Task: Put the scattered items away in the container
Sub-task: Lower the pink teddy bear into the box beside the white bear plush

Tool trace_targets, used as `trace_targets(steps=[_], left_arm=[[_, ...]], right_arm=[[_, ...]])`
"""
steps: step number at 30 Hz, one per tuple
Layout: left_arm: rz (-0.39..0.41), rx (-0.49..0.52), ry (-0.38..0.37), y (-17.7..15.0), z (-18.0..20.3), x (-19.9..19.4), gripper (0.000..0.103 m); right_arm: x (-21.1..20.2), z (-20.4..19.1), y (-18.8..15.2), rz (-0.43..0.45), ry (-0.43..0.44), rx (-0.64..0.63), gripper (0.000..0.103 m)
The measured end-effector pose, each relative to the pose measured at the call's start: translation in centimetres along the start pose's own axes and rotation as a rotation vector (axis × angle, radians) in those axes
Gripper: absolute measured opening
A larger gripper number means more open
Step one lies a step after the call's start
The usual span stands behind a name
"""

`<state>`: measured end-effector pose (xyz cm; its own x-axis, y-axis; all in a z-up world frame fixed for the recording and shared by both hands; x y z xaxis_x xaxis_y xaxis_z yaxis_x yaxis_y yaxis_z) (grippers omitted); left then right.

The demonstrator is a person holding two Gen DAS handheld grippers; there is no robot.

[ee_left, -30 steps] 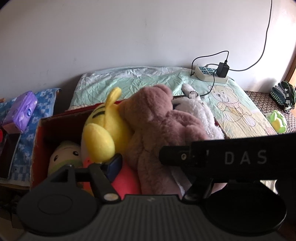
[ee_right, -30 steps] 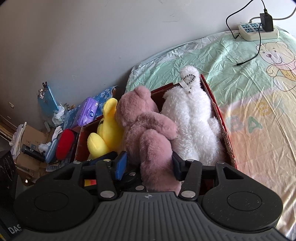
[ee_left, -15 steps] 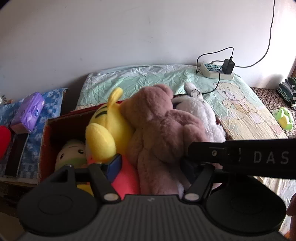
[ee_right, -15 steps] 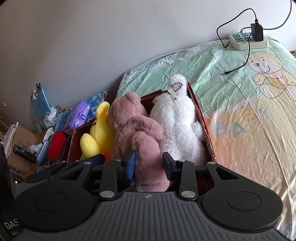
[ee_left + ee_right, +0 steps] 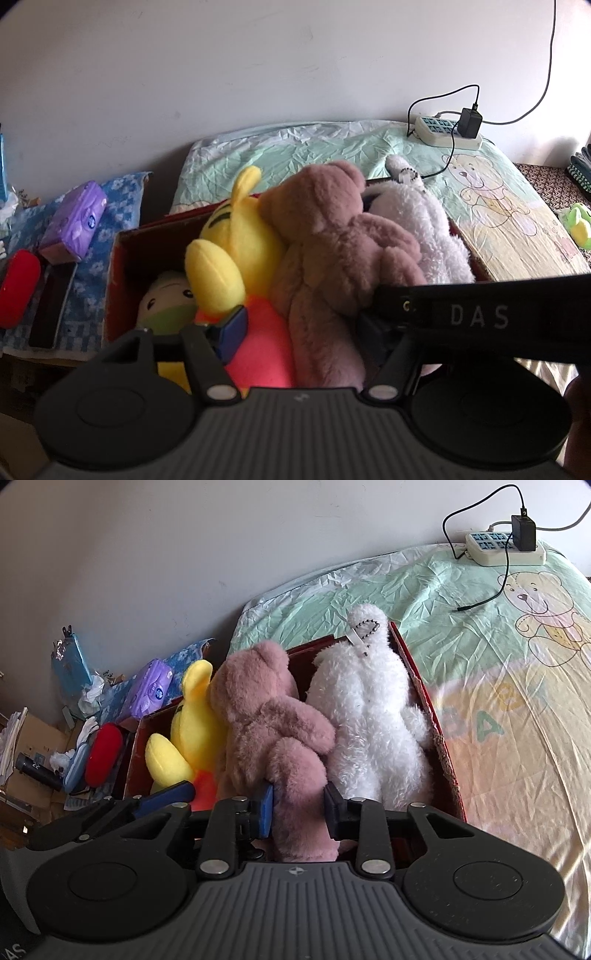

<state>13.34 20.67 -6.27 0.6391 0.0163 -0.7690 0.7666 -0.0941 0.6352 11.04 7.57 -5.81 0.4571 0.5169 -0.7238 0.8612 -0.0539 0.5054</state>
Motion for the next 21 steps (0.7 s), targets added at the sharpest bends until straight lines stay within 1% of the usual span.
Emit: trace_targets(steps=[3, 7, 10, 11, 12, 16, 17, 19, 21], left_arm=[[0.006, 0.015, 0.012, -0.2, 0.3, 0.1, 0.069], [0.013, 0.016, 0.007, 0.0, 0.6, -0.5, 0.071], [0.027, 0.004, 0.000, 0.3, 0.8, -1.1, 0.079], [0.031, 0.002, 0.003, 0.4, 0.9, -1.2, 0.084], [0.035, 0.000, 0.010, 0.4, 1.0, -1.3, 0.086], [0.036, -0.027, 0.027, 0.3, 0.5, -1.4, 0.088], [0.034, -0.033, 0.034, 0.3, 0.3, -1.4, 0.091], [0.026, -0.041, 0.055, 0.1, -0.3, -1.4, 0.093], [0.018, -0.057, 0.062, -0.2, -0.9, -1.4, 0.094]], right_arm=[[-0.6, 0.0, -0.2, 0.008, 0.002, -0.003, 0.033], [-2.3, 0.2, 0.2, 0.046, -0.001, -0.002, 0.034], [-3.3, 0.2, 0.5, 0.071, -0.019, -0.022, 0.034], [-3.4, 0.3, 0.6, 0.076, -0.023, -0.028, 0.034], [-3.5, 0.3, 0.6, 0.079, -0.025, -0.032, 0.034], [-3.1, 0.4, 0.5, 0.074, -0.046, -0.044, 0.034], [-3.0, 0.3, 0.4, 0.071, -0.048, -0.045, 0.035], [-2.9, 0.3, 0.3, 0.071, -0.054, -0.051, 0.040], [-3.0, 0.1, 0.3, 0.080, -0.071, -0.067, 0.042]])
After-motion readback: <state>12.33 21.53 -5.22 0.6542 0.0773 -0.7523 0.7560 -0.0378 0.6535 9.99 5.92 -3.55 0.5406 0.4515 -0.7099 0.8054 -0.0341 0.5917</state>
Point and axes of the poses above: each gripper's, at about its wrist camera, not at the fingertips, and x roughly the way its jaws point, z to its right, y to its top, the point moved 9 cm from there along x, roughly the way its jaws point, and after that the axes turned 4 degrees about y, right-handed, at the moved point
